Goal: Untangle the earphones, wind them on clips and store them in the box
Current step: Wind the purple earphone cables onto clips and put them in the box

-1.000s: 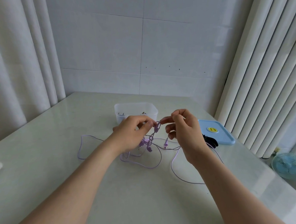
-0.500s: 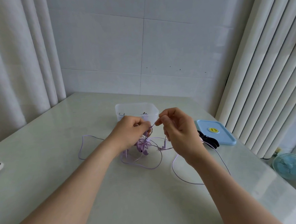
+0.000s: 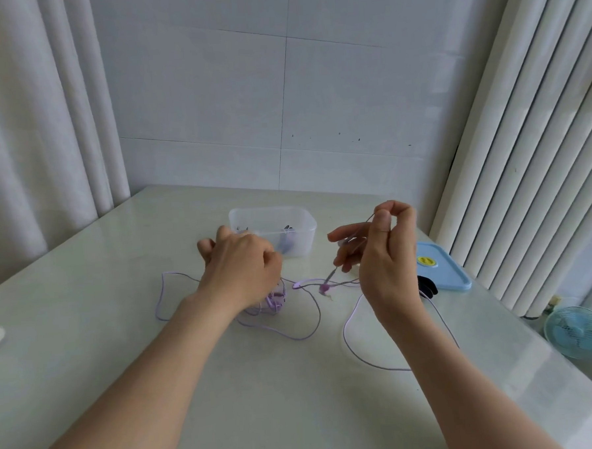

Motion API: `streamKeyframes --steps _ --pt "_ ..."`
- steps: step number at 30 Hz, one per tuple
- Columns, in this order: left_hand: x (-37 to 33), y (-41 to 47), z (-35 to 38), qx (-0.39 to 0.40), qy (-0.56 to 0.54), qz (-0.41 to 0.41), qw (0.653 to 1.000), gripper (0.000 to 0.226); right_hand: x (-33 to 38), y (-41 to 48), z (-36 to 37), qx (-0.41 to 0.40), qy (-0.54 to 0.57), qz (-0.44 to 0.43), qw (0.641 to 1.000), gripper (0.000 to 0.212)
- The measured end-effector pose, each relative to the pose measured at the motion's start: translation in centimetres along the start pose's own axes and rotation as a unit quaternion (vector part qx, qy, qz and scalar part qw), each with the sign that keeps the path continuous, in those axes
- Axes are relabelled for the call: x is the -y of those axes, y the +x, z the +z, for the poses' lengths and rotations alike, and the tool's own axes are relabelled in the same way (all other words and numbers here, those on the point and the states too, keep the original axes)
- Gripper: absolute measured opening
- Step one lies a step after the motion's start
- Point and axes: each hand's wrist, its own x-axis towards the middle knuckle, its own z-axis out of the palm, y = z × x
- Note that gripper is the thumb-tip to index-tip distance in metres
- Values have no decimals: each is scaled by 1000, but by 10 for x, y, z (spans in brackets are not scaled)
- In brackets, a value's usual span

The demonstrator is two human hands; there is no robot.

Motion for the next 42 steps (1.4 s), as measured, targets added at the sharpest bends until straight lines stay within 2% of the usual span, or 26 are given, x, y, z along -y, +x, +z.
streamKeyframes --steps 4,6,8,9,10,12,14,16,18,20,23,27,29,31,33,35,37,39,42 --pt "9 4 -3 -52 95 -40 993 47 4 0 -2 -59 -24 -51 997 15" --pt "13 2 -6 -48 121 -62 990 33 5 1 -4 -73 -20 -59 995 15" --pt "18 2 -4 -45 136 -53 988 7 3 4 -6 -66 -10 -38 997 16" --pt "20 2 -3 -52 140 -39 988 13 1 5 -6 -58 -7 -22 998 16" --pt "21 3 0 -59 135 -10 989 31 -2 6 -6 -48 -10 -6 999 16" --pt "16 7 -2 -75 64 92 991 59 -11 8 -7 -23 -39 17 999 15" --pt "4 5 -9 -8 -45 186 982 57 -18 7 -6 3 -68 26 997 14" --pt "-12 -6 -10 119 -120 173 970 46 -24 7 -5 33 -92 36 995 14" --pt "-22 -15 -8 184 -89 153 967 38 -31 6 -5 76 -126 57 987 19" --pt "-24 -19 -5 194 -69 147 968 41 -36 5 -6 132 -217 50 966 31" --pt "-19 -18 -2 194 -55 138 970 63 -37 -2 -7 205 -361 4 910 35" --pt "-15 -15 4 183 -15 147 972 43 -36 -5 -6 233 -407 -51 882 38" --pt "-9 -12 0 180 1 141 973 33 -33 -6 -5 247 -387 -52 887 39" --pt "-3 -9 -6 197 20 126 972 31 -25 -4 -5 232 -300 -43 924 36" --pt "1 -6 -9 211 43 113 970 35 -18 2 -7 172 -208 -30 962 35" --pt "2 -4 -7 203 60 112 971 42 -12 10 -13 90 -200 -15 976 37" --pt "1 -4 -3 197 50 113 973 45 -10 16 -23 29 -283 16 959 39" --pt "-2 -5 2 193 33 116 974 39 -13 17 -34 20 -407 68 911 35" --pt "-4 -6 7 157 29 135 978 23 -21 15 -47 49 -543 121 830 24"
